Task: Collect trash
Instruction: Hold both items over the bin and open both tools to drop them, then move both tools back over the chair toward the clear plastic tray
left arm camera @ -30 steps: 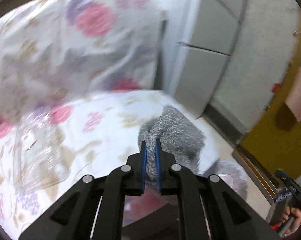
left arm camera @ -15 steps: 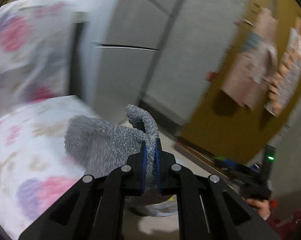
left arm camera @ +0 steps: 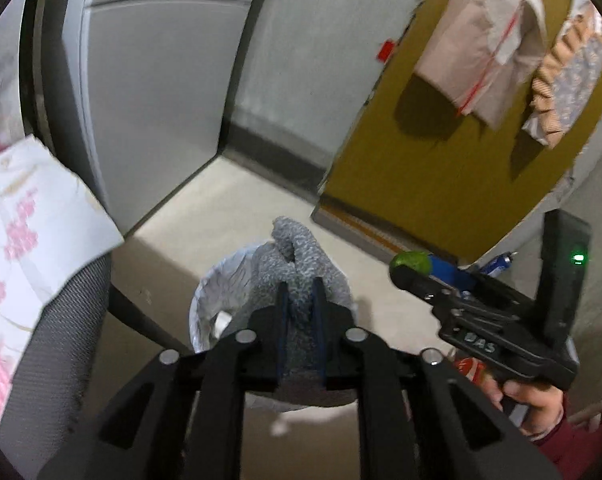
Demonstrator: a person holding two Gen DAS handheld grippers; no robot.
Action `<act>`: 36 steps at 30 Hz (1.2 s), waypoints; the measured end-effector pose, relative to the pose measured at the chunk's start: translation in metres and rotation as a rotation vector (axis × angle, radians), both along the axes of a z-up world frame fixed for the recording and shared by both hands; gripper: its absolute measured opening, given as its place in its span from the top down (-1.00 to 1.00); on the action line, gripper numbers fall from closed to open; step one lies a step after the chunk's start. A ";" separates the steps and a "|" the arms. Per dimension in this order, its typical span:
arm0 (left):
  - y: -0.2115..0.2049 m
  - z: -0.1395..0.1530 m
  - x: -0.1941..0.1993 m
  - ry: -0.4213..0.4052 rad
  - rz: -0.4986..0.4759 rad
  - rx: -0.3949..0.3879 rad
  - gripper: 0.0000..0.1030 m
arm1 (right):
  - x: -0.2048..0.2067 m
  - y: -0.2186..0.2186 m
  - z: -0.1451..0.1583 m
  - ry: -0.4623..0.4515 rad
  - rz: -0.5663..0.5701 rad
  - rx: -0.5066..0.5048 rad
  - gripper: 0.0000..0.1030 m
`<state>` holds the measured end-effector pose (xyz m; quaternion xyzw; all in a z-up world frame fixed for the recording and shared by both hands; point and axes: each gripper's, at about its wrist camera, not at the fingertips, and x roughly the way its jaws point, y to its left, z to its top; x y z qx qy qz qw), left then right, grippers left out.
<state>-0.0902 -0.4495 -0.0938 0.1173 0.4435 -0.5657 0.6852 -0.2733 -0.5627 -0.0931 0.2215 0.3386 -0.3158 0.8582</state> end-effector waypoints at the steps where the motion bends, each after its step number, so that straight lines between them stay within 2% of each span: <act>1: -0.002 -0.004 0.001 0.010 -0.001 0.009 0.48 | 0.001 -0.001 -0.003 0.005 -0.003 0.007 -0.15; 3: -0.003 -0.009 0.005 0.011 0.014 0.016 0.21 | 0.004 -0.004 -0.009 0.010 -0.007 0.028 -0.19; 4: -0.002 -0.009 0.007 0.016 0.018 0.012 0.18 | 0.006 -0.006 -0.013 0.015 -0.004 0.044 -0.19; 9: 0.007 -0.005 0.022 0.015 0.067 0.001 0.17 | 0.013 -0.008 -0.018 0.029 0.012 0.061 -0.32; 12: 0.020 -0.002 0.031 -0.001 0.108 -0.001 0.16 | 0.015 -0.006 -0.014 0.025 0.019 0.042 -0.33; 22: 0.087 0.019 0.040 -0.102 0.227 -0.007 0.15 | 0.025 0.022 0.023 -0.028 0.061 -0.027 -0.33; 29: 0.156 0.035 0.048 -0.185 0.357 -0.002 0.06 | 0.067 0.069 0.043 -0.027 0.188 -0.069 -0.33; 36: 0.230 0.042 0.069 -0.206 0.505 0.003 0.06 | 0.127 0.142 0.068 -0.043 0.388 -0.124 -0.33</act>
